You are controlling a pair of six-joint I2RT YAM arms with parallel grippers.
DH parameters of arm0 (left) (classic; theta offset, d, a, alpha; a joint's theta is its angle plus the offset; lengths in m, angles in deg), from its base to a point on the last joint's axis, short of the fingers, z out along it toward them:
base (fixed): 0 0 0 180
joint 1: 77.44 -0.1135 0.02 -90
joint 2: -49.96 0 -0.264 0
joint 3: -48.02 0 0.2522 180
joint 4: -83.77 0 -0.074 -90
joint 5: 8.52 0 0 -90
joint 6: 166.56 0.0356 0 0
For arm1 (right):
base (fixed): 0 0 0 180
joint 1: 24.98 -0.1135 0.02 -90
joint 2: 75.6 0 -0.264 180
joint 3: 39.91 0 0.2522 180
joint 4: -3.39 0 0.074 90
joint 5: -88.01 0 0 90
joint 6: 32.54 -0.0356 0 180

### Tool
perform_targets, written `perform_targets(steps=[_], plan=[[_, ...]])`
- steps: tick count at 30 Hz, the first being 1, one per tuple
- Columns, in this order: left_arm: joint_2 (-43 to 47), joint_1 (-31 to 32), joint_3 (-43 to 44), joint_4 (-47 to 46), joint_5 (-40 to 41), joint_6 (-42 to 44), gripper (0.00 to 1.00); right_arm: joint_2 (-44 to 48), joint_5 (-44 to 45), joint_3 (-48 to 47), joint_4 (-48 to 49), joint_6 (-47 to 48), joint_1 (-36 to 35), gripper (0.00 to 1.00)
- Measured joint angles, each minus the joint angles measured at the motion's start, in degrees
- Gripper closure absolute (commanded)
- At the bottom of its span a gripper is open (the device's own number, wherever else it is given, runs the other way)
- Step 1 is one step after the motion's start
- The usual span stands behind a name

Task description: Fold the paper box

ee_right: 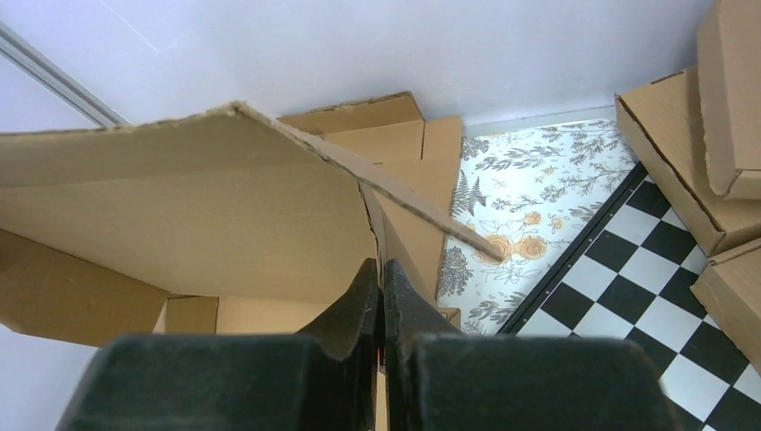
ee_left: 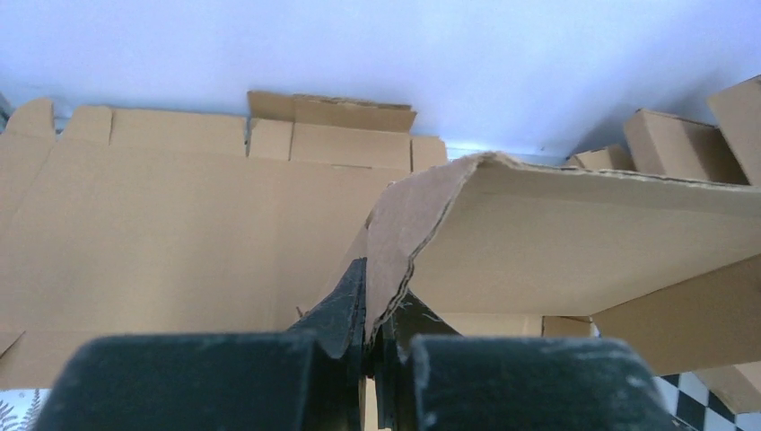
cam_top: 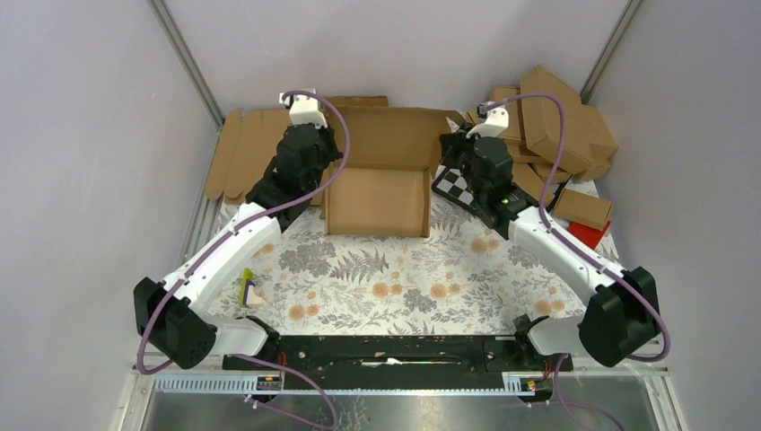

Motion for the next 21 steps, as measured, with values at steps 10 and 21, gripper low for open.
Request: perform_targets(steps=[10, 21], plan=[[0.24, -1.42, -15.23, -6.43, 0.39, -7.08, 1.00, -5.73, 7.52, 6.36, 7.34, 2.27, -4.33, 1.00], [4.09, 3.76, -26.10, -16.90, 6.75, -13.99, 1.00, -5.22, 14.53, 17.79, 21.16, 3.61, -7.85, 0.95]])
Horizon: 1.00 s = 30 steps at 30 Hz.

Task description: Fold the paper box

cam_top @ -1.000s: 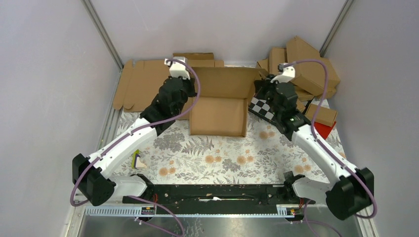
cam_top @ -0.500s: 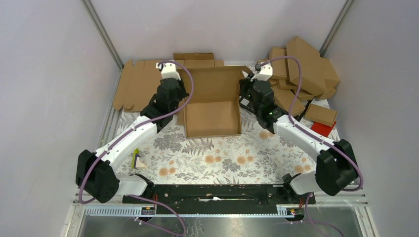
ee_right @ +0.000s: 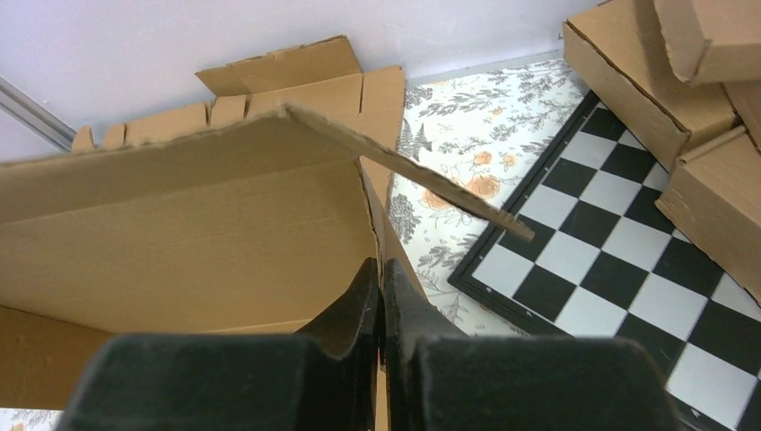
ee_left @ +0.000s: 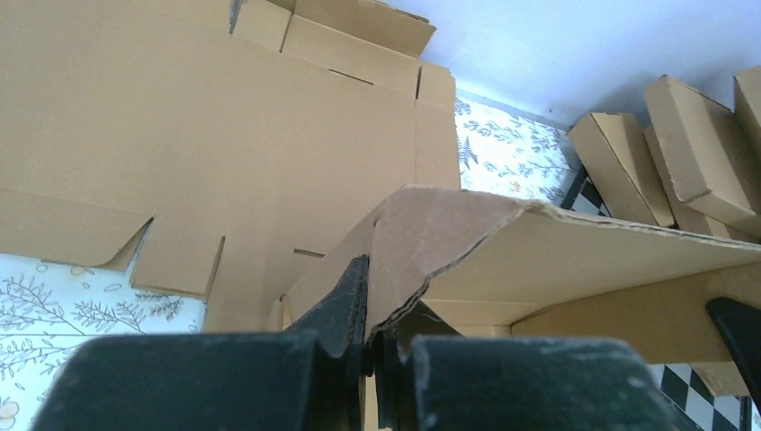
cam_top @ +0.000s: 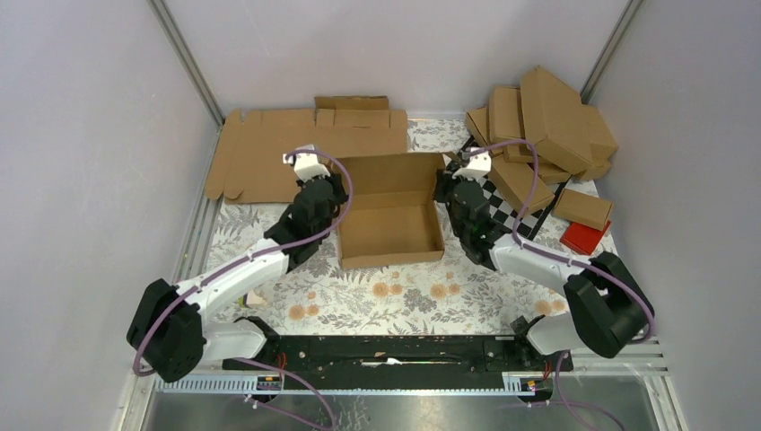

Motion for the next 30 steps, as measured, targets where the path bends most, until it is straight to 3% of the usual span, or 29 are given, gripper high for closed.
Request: perform_targets(steps=[6, 10, 11, 15, 23, 30], plan=[[4.94, 4.55, -5.75, -2.27, 2.64, 0.11, 1.00, 6.95, -1.25, 8.26, 2.23, -0.04, -0.57, 0.83], [8.04, 5.88, -8.57, -2.29, 2.25, 1.68, 1.00, 10.91, -4.26, 10.34, -4.70, -0.11, -1.09, 0.31], [9.01, 6.64, -9.29, -2.19, 2.21, 2.16, 1.00, 12.17, -5.31, 10.47, -7.39, -0.24, -1.16, 0.22], [12.74, 10.08, -12.04, -1.16, 2.34, 3.54, 1.00, 19.52, -9.20, 10.54, -19.61, 0.42, -1.44, 0.05], [14.95, 16.20, -12.55, 2.01, 5.73, 6.36, 1.00, 40.57, -14.43, 9.79, -36.94, 0.39, -1.55, 0.01], [14.88, 17.86, -12.55, 2.54, 8.13, 7.80, 1.00, 36.13, -13.40, -5.35, -51.32, -0.59, -1.49, 0.04]])
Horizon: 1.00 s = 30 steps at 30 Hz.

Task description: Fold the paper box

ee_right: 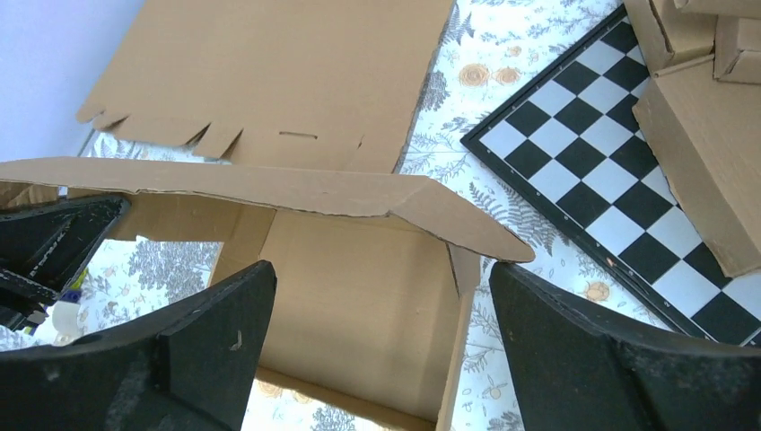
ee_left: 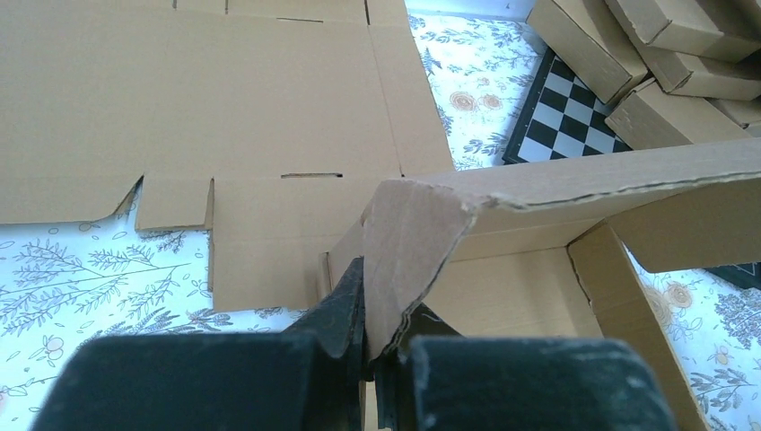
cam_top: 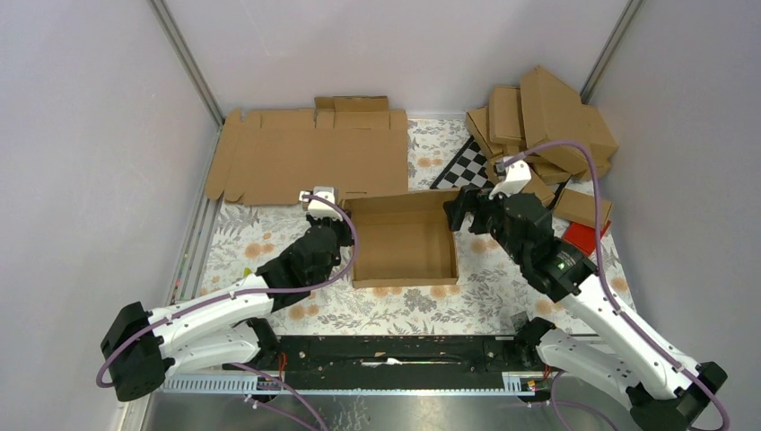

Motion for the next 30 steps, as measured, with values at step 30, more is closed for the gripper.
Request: perform_targets(steps=[30], plan=[[-0.37, 1.38, 0.04, 0.28, 0.79, 2.16, 1.00, -29.35, -29.59, -17.33, -11.78, -29.33, 33.16, 0.14]])
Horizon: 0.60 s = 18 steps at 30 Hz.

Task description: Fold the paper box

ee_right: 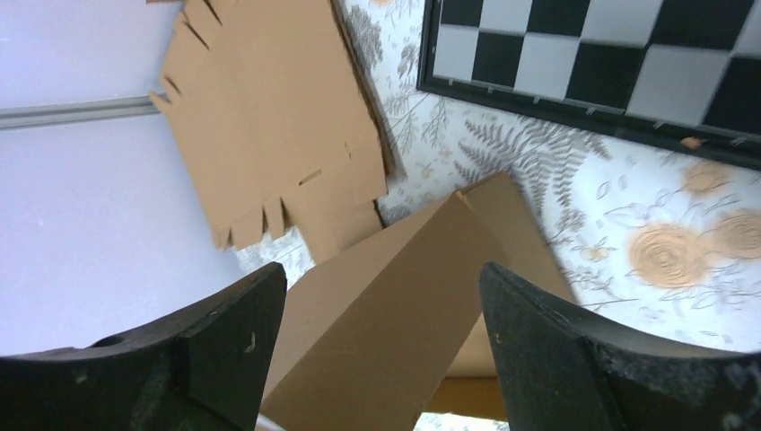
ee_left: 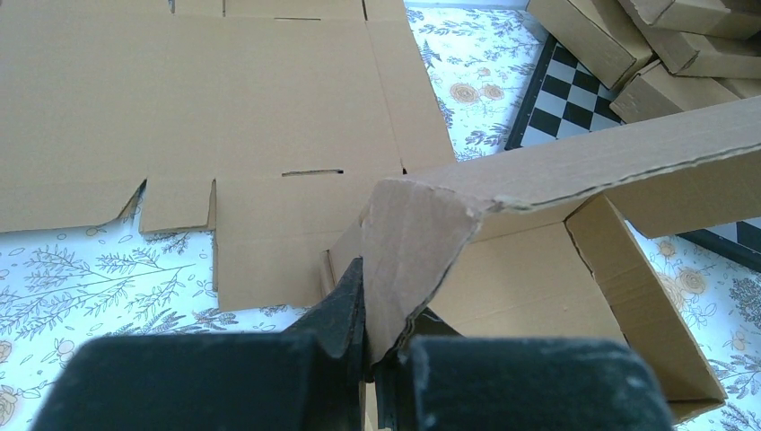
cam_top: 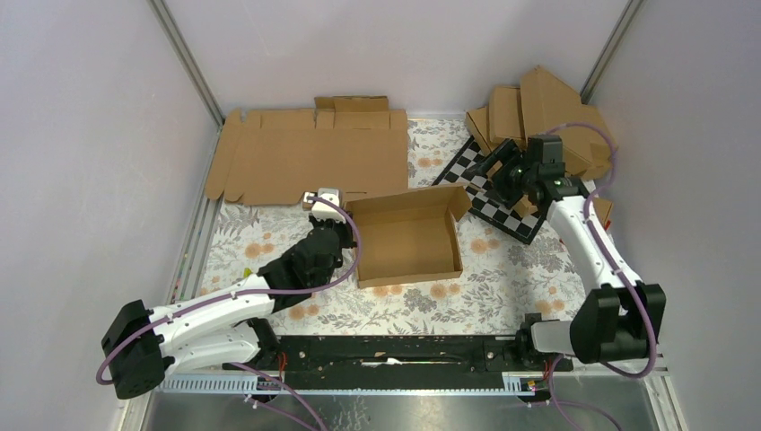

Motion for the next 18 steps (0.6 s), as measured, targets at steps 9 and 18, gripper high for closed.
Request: perform_targets(steps=[9, 18], plan=[[-1.31, 0.00, 1.42, 0.48, -0.50, 0.20, 1.00, -2.36, -11.47, 13.22, 12.96, -13.42, -0.90, 0.17], [-3.17, -0.76, 3.58, 2.58, 1.29, 1.73, 1.00, -2.32, -8.46, 14.34, 16.00, -20.92, -6.82, 0.20]])
